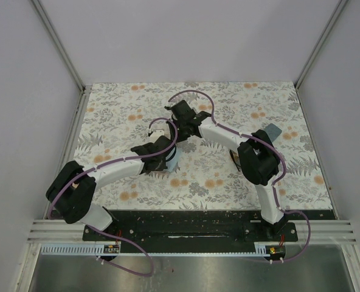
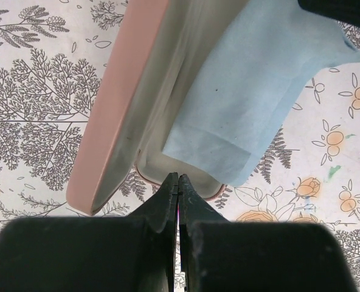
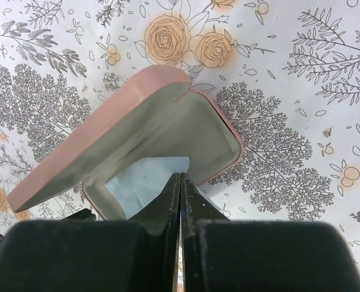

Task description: Organize the sunglasses

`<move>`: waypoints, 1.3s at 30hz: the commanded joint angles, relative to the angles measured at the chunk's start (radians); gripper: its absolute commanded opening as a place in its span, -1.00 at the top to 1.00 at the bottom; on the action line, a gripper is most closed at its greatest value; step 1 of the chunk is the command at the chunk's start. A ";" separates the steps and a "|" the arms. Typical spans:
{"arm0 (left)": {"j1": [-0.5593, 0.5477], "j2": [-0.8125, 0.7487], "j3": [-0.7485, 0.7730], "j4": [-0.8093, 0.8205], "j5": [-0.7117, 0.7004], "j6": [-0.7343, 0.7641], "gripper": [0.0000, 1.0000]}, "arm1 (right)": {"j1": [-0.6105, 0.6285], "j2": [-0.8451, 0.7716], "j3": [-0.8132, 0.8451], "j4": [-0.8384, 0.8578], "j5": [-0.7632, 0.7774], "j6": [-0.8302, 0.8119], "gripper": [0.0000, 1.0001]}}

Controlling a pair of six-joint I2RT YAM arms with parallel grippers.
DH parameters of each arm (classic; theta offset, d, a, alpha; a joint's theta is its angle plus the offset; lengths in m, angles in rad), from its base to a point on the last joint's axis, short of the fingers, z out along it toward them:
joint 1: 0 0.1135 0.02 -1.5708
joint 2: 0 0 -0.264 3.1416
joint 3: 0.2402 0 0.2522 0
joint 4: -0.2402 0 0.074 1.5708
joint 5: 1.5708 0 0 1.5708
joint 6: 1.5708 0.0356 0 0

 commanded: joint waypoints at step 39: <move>0.046 0.211 0.024 0.108 -0.017 -0.004 1.00 | -0.016 0.015 0.017 0.032 -0.062 0.001 1.00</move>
